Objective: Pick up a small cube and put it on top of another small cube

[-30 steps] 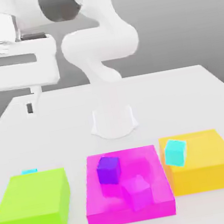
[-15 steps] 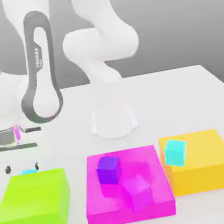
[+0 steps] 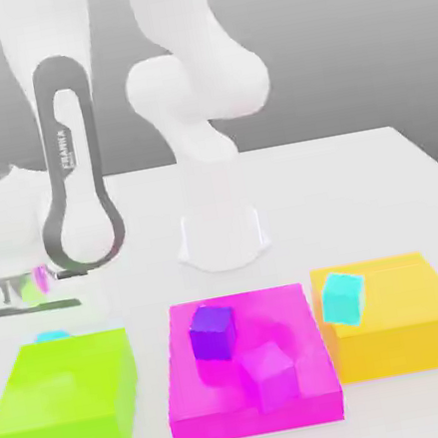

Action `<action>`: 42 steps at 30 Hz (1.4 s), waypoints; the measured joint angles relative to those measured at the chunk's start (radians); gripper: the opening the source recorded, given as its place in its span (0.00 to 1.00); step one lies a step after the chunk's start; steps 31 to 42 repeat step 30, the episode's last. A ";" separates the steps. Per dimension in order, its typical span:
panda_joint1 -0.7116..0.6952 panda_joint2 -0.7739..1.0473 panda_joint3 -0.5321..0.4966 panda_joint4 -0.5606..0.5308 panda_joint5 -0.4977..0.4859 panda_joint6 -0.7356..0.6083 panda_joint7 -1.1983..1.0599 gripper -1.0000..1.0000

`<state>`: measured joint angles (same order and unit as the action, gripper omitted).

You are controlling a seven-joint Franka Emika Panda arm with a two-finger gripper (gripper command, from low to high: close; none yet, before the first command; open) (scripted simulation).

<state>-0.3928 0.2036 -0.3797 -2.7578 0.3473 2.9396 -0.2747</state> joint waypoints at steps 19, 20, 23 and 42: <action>0.320 -0.596 0.263 -0.132 -0.394 -0.462 0.657 0.00; 0.335 -0.618 0.287 -0.136 -0.391 -0.471 0.680 0.00; 0.351 -0.564 0.307 -0.149 -0.385 -0.395 0.697 0.00; 0.352 -0.410 0.312 -0.171 -0.380 -0.218 0.696 1.00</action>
